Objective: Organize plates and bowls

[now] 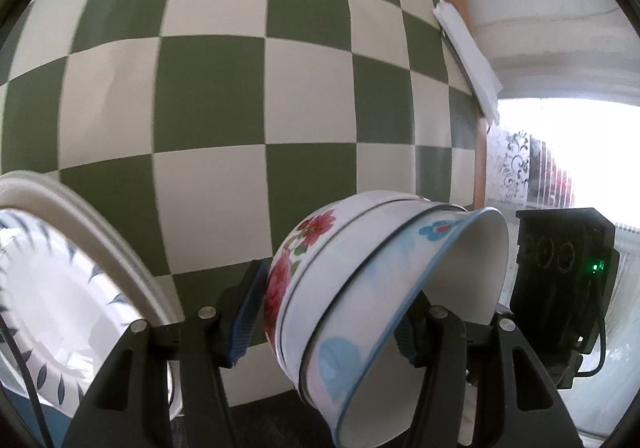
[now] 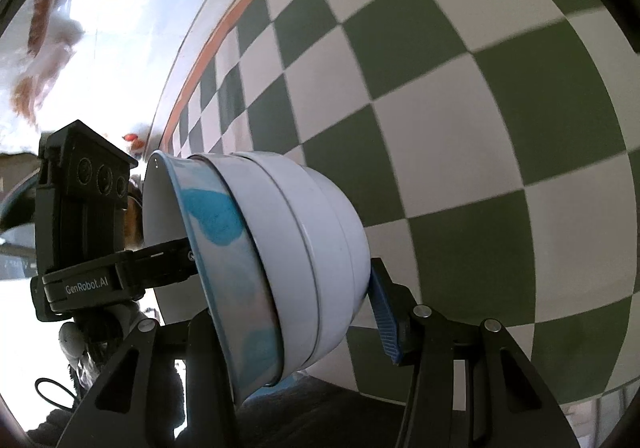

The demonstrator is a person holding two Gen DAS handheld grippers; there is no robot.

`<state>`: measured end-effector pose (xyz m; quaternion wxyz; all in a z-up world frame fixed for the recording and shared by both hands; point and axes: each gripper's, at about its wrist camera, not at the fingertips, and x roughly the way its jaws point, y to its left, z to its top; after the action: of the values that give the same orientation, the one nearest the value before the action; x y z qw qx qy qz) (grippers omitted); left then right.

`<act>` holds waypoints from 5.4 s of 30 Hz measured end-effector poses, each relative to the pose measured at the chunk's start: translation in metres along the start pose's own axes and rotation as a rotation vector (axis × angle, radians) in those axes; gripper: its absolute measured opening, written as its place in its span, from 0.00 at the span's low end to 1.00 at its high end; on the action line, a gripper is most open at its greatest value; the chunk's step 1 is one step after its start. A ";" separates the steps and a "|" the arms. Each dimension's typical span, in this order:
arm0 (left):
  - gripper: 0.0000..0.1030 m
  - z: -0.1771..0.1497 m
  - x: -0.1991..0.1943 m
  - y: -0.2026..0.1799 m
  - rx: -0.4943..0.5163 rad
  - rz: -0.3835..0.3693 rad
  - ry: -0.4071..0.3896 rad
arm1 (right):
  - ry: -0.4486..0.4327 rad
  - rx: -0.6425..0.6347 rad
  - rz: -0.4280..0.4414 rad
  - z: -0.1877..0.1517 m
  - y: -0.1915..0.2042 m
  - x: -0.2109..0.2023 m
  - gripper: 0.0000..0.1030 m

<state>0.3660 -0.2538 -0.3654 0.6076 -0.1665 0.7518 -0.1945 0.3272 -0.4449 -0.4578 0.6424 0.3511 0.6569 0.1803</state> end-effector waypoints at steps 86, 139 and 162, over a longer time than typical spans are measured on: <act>0.91 -0.109 -0.168 0.137 0.031 0.397 -0.343 | -0.087 -0.332 -0.391 -0.086 0.248 0.083 0.83; 1.00 -0.444 -0.286 0.023 0.100 0.485 -0.806 | -0.628 -0.514 -0.521 -0.448 0.331 -0.141 0.96; 1.00 -0.471 -0.304 0.028 0.142 0.477 -0.824 | -0.661 -0.482 -0.574 -0.475 0.351 -0.146 0.96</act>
<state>-0.0331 -0.0393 -0.0336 0.8925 -0.0107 0.4506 -0.0185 -0.0641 -0.2021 -0.0596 0.9027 0.0358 0.4281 0.0221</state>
